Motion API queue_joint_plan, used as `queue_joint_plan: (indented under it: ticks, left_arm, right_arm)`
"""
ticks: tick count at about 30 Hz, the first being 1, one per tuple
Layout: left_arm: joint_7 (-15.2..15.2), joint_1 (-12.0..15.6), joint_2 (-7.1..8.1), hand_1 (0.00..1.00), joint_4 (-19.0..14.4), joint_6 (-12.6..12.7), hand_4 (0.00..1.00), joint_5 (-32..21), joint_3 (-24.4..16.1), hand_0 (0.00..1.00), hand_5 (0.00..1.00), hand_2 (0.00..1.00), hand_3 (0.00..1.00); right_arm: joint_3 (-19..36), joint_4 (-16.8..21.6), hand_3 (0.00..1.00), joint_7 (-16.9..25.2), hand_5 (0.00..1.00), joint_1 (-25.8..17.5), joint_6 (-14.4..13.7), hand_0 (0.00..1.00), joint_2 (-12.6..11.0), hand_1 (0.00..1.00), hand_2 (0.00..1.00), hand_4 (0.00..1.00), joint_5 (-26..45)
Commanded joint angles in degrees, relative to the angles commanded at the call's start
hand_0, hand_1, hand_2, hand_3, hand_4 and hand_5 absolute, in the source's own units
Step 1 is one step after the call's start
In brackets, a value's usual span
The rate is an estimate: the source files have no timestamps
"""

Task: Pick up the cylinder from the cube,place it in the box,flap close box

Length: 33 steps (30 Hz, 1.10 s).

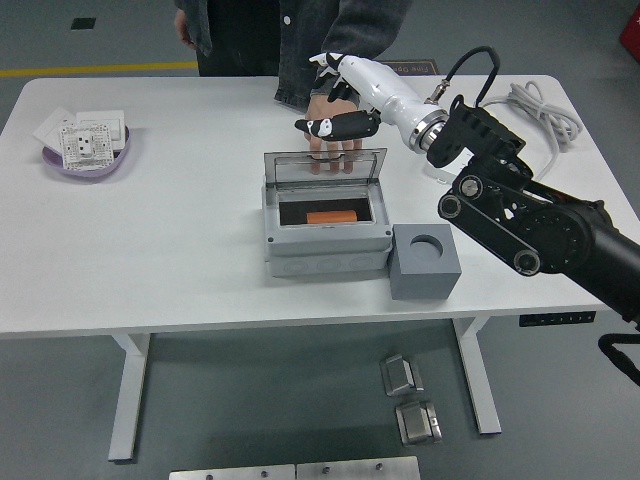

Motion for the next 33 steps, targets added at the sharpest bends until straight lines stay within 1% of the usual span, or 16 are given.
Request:
queue_joint_plan:
  ticks: [1, 2, 3, 6, 8, 13, 14, 18, 21, 25, 27, 33]
  left_arm:
    - [0.0, -0.1, -0.01, 0.588, 0.0, 0.0, 0.468, -0.3, 0.3, 0.619, 0.086, 0.554, 0.595]
    - [0.0, -0.1, -0.02, 0.585, 0.0, 0.0, 0.465, -0.5, 0.5, 0.619, 0.088, 0.553, 0.594]
    - [0.0, -0.1, -0.05, 0.585, 0.0, 0.0, 0.465, -0.8, 0.8, 0.619, 0.088, 0.553, 0.594]
    - [0.0, -0.1, -0.15, 0.585, 0.0, 0.0, 0.465, -0.7, 0.7, 0.619, 0.088, 0.553, 0.594]
    - [0.0, -0.1, -0.18, 0.586, 0.0, -0.1, 0.464, -0.3, 0.3, 0.619, 0.087, 0.553, 0.594]
    - [-0.2, -0.1, 0.22, 0.586, 0.0, 0.0, 0.464, -0.9, 0.6, 0.619, 0.087, 0.553, 0.594]
    - [-0.3, -0.2, 0.36, 0.586, 0.0, 0.1, 0.463, -1.2, 0.9, 0.619, 0.085, 0.553, 0.594]
    - [-0.3, -0.3, 0.56, 0.586, 0.0, 0.1, 0.463, -1.7, 1.3, 0.619, 0.085, 0.553, 0.594]
    - [-0.3, -0.4, 0.53, 0.585, 0.0, 0.1, 0.462, -1.6, 1.3, 0.619, 0.084, 0.554, 0.594]
    - [-0.3, -0.3, 0.49, 0.585, 0.0, 0.1, 0.462, -1.6, 1.3, 0.619, 0.084, 0.554, 0.594]
    - [-0.3, -0.3, 0.49, 0.584, 0.0, 0.1, 0.462, -1.8, 1.4, 0.619, 0.084, 0.554, 0.594]
    - [-0.2, -0.1, 0.56, 0.585, 0.0, 0.1, 0.463, -1.9, 1.4, 0.619, 0.084, 0.554, 0.593]
  right_arm:
    - [-0.5, -1.1, 0.800, 0.3, 0.410, -0.1, -0.2, 0.503, 0.4, 0.515, 0.664, 0.818, 0.4]
    - [-0.9, -1.7, 0.788, 0.4, 0.417, -0.2, -0.3, 0.474, 0.6, 0.494, 0.661, 0.835, 0.7]
    - [-1.5, -2.0, 0.788, 0.5, 0.417, -0.5, -0.4, 0.474, 0.8, 0.494, 0.661, 0.835, 1.0]
    - [-3.5, -1.3, 0.788, 0.4, 0.417, -1.6, -0.6, 0.474, 0.5, 0.494, 0.661, 0.835, 1.4]
    - [-4.5, 0.1, 0.786, 0.1, 0.412, -2.2, -0.7, 0.473, 0.0, 0.487, 0.657, 0.830, 1.2]
    - [-7.0, 5.3, 0.786, -1.8, 0.412, -3.3, -0.5, 0.473, -2.5, 0.487, 0.657, 0.830, -2.0]
    - [-7.7, 6.4, 0.782, -2.3, 0.402, -3.5, -0.3, 0.458, -3.0, 0.485, 0.657, 0.798, -3.1]
    - [-9.2, 9.6, 0.782, -3.5, 0.402, -4.1, 0.1, 0.458, -4.5, 0.485, 0.657, 0.798, -5.7]
    - [-9.7, 10.9, 0.786, -3.8, 0.406, -4.6, 0.0, 0.451, -5.1, 0.475, 0.654, 0.778, -6.5]
    - [-9.9, 11.4, 0.786, -3.6, 0.406, -5.2, -0.5, 0.451, -5.4, 0.475, 0.654, 0.778, -6.6]
    - [-9.9, 11.7, 0.782, -3.4, 0.400, -5.6, -0.7, 0.440, -5.6, 0.470, 0.653, 0.761, -6.6]
    - [-10.4, 13.7, 0.774, -2.7, 0.399, -7.5, -2.1, 0.429, -6.7, 0.463, 0.652, 0.755, -5.0]
